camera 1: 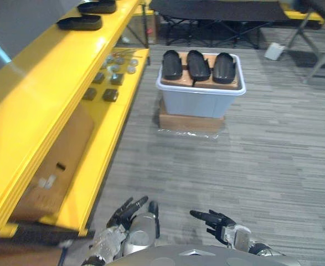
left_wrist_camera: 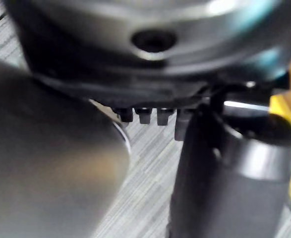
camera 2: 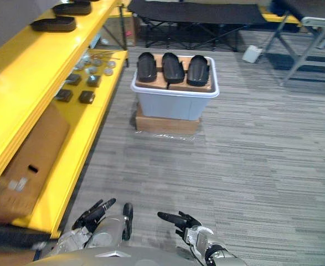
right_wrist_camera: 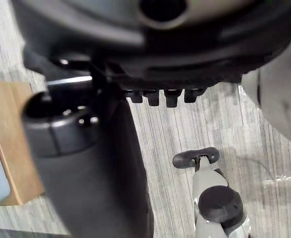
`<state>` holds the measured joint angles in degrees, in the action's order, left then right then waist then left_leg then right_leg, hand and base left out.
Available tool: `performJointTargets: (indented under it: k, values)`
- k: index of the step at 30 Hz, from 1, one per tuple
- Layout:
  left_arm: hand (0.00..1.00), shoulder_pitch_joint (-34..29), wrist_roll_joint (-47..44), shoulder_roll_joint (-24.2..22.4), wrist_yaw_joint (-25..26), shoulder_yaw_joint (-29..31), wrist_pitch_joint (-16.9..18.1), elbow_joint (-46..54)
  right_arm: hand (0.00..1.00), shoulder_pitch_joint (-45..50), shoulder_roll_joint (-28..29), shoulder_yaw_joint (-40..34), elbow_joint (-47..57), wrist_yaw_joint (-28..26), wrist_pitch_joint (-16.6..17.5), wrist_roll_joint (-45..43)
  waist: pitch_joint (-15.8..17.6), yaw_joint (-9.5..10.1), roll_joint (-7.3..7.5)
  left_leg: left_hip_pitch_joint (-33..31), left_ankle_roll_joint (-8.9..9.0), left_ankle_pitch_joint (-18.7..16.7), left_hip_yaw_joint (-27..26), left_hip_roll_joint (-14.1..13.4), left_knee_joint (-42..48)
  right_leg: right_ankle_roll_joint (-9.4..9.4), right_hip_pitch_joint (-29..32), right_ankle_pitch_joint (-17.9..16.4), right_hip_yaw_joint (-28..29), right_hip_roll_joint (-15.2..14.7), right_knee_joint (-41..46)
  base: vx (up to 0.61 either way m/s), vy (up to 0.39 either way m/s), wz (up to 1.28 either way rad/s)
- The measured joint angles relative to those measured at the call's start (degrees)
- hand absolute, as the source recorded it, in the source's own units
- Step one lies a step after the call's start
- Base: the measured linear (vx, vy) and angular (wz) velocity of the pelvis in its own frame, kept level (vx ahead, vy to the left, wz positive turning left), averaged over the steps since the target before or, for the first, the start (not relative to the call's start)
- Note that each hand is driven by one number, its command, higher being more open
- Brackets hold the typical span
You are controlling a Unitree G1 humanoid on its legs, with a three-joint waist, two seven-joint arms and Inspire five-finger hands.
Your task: Walk over and take three plastic housings, then place them on the shelf
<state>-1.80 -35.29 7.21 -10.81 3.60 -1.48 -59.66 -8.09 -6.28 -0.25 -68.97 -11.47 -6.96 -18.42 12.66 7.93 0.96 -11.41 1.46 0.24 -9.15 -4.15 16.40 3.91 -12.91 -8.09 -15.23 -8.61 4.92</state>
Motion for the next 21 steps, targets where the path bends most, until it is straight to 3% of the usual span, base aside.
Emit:
performJointTargets:
  k: [1, 4, 5, 7, 8, 9, 10, 12, 13, 14, 16, 17, 18, 19, 21]
  values:
    - [1.0, 0.75, -0.14, 0.65, -0.09, 0.13, -0.11, -0.03, 1.0, -0.74, 0.45, 0.66, 0.06, -0.09, 0.01, -0.01, 0.68, 0.57, 1.0, -0.22, -1.0, -2.53, -0.99, -0.19, 3.69, 0.45, -1.06, 0.46, 0.01, -0.35, -0.26, 0.36, 0.045, -0.22]
    - [1.0, 0.93, 0.04, 0.59, 0.83, -0.4, -0.23, -0.05, 1.0, -0.68, 0.11, 2.04, 0.57, 0.0, 0.92, 0.01, 0.29, 1.1, 0.87, 1.15, -1.11, -8.27, -1.94, -0.6, 6.94, 0.85, -1.58, 2.14, 0.14, -0.6, 2.88, 0.31, 0.095, -0.25]
    - [1.0, 0.82, 0.14, 0.5, 1.75, -0.71, -0.4, -0.51, 1.0, -0.55, -0.17, 2.06, 0.69, 0.19, 1.81, 0.02, -0.05, 0.78, 0.79, 2.93, -1.95, -9.57, -2.07, -0.29, 4.85, 2.27, 2.88, 1.59, 0.07, -2.45, 13.59, 0.24, 0.091, -0.1]
    - [1.0, 0.42, -0.34, 0.98, 2.24, -0.81, -0.45, -0.46, 1.0, -0.33, -0.03, 2.03, 0.5, 0.35, 2.52, 0.1, -0.03, 0.65, 1.93, 6.16, -2.71, -9.3, -2.97, 0.87, 2.12, 7.76, 11.39, 2.39, -0.34, -7.54, 32.08, 0.26, 0.059, -0.02]
    - [1.0, 0.17, -0.3, 1.25, 2.59, -1.03, -0.49, -0.43, 1.0, 0.24, 0.12, 1.83, 0.1, 0.62, 3.03, 0.15, -0.01, 0.51, 2.33, 8.27, -3.07, -9.49, -3.06, 1.62, 1.39, 6.69, 13.63, 1.47, -1.54, -9.69, 38.6, 0.32, 0.003, 0.12]
    - [1.0, -0.3, -0.25, 1.52, 2.92, -1.94, -0.3, -0.4, 1.0, 0.36, 0.17, 0.62, 0.39, 0.89, 4.0, 0.78, 0.02, 0.04, 2.18, 11.29, -3.22, -9.83, -3.1, 1.87, 0.54, 3.55, 14.25, -1.89, -4.92, -11.34, 41.6, 0.33, -0.011, 0.14]
    - [1.0, -0.62, -0.16, 1.77, 2.93, -2.92, -0.16, -0.34, 1.0, 0.53, 0.17, 0.43, 0.3, 0.99, 4.08, 1.24, 0.01, -0.21, 1.57, 12.75, -3.19, -9.84, -2.97, 1.65, -0.35, 2.79, 14.56, -3.53, -6.83, -11.2, 41.01, 0.32, -0.05, 0.1]
    - [1.0, -0.24, 0.06, 1.56, 3.1, -5.19, -0.74, 0.25, 1.0, 0.19, 0.03, 0.27, 1.0, 1.54, 4.1, 1.39, -0.2, -0.32, -0.24, 15.28, -2.41, -10.28, -2.44, -0.67, -1.85, 0.43, 16.72, -5.81, -12.17, -8.84, 30.94, 0.25, -0.099, 0.06]
    - [1.0, -0.1, 0.64, 1.61, 3.31, -5.75, -1.08, 0.3, 1.0, 0.18, 0.03, 0.27, 1.43, 1.75, 4.06, 1.51, -0.16, -0.38, -0.68, 15.58, -1.7, -10.71, -2.2, -1.5, -1.89, 0.5, 17.74, -5.55, -12.57, -8.36, 27.56, 0.23, -0.171, 0.03]
    - [1.0, -0.04, 1.19, 1.88, 3.29, -5.85, -1.34, 0.27, 1.0, 0.15, 0.08, 0.25, 1.83, 1.87, 4.02, 2.11, -0.16, -0.42, -0.97, 15.95, -0.38, -11.58, -1.96, -2.59, -1.73, 1.82, 19.67, -4.38, -11.94, -8.2, 21.54, 0.22, -0.23, 0.01]
    - [1.0, -0.32, 1.69, 2.6, 3.29, -5.85, -1.39, 0.07, 1.0, 0.02, 0.42, 0.02, 2.4, 1.79, 3.9, 2.39, -0.52, -0.44, 0.08, 15.82, 1.75, -13.09, -1.17, -3.25, -0.72, 2.72, 21.75, 1.92, -7.07, -8.27, 11.05, 0.22, -0.301, 0.1]
    - [1.0, -0.55, 1.61, 4.24, 3.06, -5.88, -1.53, 0.01, 1.0, 0.13, 0.96, -0.33, 2.24, 1.83, 3.88, 2.62, -0.58, -0.38, 2.4, 15.59, 4.04, -15.41, 0.22, -2.19, 1.69, 2.71, 21.39, 8.78, -3.33, -9.17, 4.33, 0.17, -0.309, 0.25]
    - [1.0, -0.52, 1.38, 4.84, 2.99, -5.72, -1.63, -0.19, 1.0, 0.47, 1.35, -0.69, 2.19, 1.88, 4.09, 2.93, -0.28, -0.38, 3.37, 15.59, 4.97, -16.91, 0.84, -1.98, 3.54, 3.25, 20.94, 14.97, -2.79, -9.75, 4.03, 0.23, -0.39, 0.38]
    - [1.0, -0.04, 1.13, 3.16, 3.41, -5.04, -1.85, -1.7, 1.0, 0.18, 0.15, -1.72, 2.21, 2.11, 4.17, 4.21, -0.22, -0.47, 0.62, 15.39, 5.58, -19.32, 3.64, -4.64, 6.56, 3.08, 19.75, 13.84, -4.02, -7.48, 5.96, 0.22, -0.294, 0.28]
    - [1.0, -0.52, 1.17, 1.28, 3.11, -5.03, -1.84, -1.55, 1.0, 0.28, -2.24, -1.85, 1.51, 2.36, 3.91, 4.78, -1.45, -0.37, -2.89, 14.66, 5.82, -21.34, 7.36, -7.07, 7.53, 1.57, 19.46, 11.92, -4.99, -4.01, 6.37, 0.2, -0.174, 0.09]
